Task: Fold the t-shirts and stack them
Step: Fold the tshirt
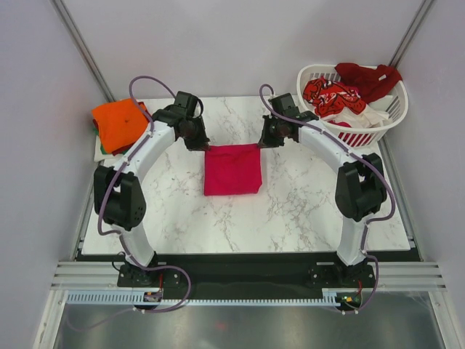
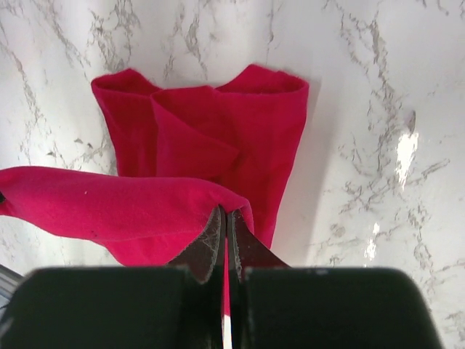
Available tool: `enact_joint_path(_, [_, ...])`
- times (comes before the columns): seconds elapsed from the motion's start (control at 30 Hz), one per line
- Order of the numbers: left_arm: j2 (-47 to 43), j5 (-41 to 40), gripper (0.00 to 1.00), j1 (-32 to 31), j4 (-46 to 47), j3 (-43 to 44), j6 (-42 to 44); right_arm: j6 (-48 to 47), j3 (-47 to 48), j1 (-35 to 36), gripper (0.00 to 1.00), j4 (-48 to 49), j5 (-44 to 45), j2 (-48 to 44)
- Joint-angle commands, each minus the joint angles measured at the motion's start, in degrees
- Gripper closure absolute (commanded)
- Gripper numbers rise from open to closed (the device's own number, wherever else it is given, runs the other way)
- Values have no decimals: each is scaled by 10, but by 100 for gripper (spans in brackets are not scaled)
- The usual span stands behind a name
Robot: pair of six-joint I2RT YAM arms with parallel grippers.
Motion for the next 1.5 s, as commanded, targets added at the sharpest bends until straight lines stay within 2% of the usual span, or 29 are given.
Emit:
enact_joint_path(0.0, [34, 24, 98, 15, 6, 58, 34, -11, 50, -14, 100, 13, -9, 31])
enact_joint_path(0.13, [89, 36, 98, 25, 6, 112, 37, -12, 82, -26, 100, 13, -23, 73])
enact_joint_path(0.63, [242, 42, 98, 49, 7, 202, 49, 12, 192, -42, 100, 18, -57, 220])
enact_joint_path(0.77, [280, 55, 98, 58, 6, 223, 49, 25, 199, -49, 100, 14, -55, 243])
enact_joint_path(0.87, [301, 72, 93, 61, 5, 241, 50, 33, 188, -53, 100, 14, -42, 246])
enact_joint_path(0.97, [308, 88, 76, 62, 7, 260, 60, 34, 173, -54, 100, 15, -37, 236])
enact_joint_path(1.0, [306, 90, 66, 63, 6, 265, 63, 33, 169, -53, 100, 15, -35, 231])
enact_joint_path(1.07, [292, 89, 53, 63, 6, 266, 70, 32, 164, -54, 99, 18, -32, 214])
enact_joint_path(1.1, [285, 82, 41, 62, 6, 264, 70, 31, 164, -53, 99, 18, -32, 208])
enact_joint_path(1.17, [259, 72, 32, 62, 6, 260, 70, 30, 169, -53, 96, 17, -30, 191])
enact_joint_path(1.23, [237, 59, 31, 63, 5, 253, 71, 29, 167, -54, 93, 13, -27, 173])
enact_joint_path(1.3, [200, 41, 30, 62, 6, 243, 71, 27, 163, -55, 82, 9, -12, 162])
enact_joint_path(1.33, [186, 37, 29, 62, 4, 239, 72, 26, 157, -55, 58, 1, -3, 151])
enact_joint_path(1.37, [172, 32, 29, 60, 3, 229, 72, 24, 152, -54, 49, 0, 18, 145])
enact_joint_path(1.4, [144, 22, 29, 58, 4, 223, 73, 21, 148, -54, 34, -4, 28, 139])
enact_joint_path(1.47, [115, 11, 29, 48, 1, 202, 76, 15, 128, -54, 24, -6, 50, 115])
